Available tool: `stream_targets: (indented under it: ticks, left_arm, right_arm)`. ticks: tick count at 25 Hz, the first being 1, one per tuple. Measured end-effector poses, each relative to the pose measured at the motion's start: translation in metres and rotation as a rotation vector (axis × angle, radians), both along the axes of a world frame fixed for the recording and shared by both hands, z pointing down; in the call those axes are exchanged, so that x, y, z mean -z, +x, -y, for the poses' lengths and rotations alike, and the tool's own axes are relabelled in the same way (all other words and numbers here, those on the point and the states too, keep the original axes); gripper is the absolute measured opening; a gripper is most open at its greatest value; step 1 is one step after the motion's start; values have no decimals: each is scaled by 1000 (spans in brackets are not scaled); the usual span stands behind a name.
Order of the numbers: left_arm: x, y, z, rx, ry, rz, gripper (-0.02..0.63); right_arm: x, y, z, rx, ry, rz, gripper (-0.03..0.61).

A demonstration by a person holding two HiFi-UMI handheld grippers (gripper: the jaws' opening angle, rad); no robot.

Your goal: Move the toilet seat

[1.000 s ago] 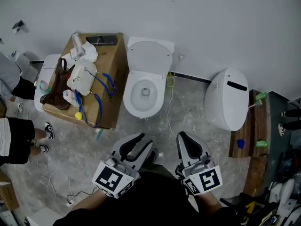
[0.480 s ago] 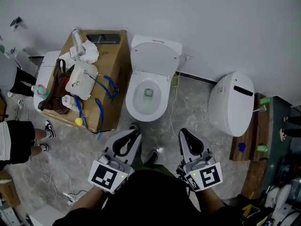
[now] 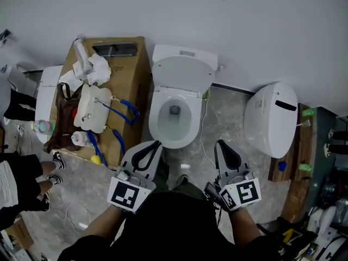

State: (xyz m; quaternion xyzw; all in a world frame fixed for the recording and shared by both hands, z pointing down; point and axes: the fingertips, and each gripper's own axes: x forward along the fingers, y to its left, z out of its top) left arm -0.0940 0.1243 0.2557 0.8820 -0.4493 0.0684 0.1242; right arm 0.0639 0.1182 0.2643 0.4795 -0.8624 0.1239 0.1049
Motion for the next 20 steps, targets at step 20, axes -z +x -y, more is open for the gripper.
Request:
stream_targets:
  ticks: [20]
  left_arm:
    - [-237, -41, 84, -3, -351, 203, 23]
  right_arm:
    - [-202, 30, 113, 75, -298, -186, 41]
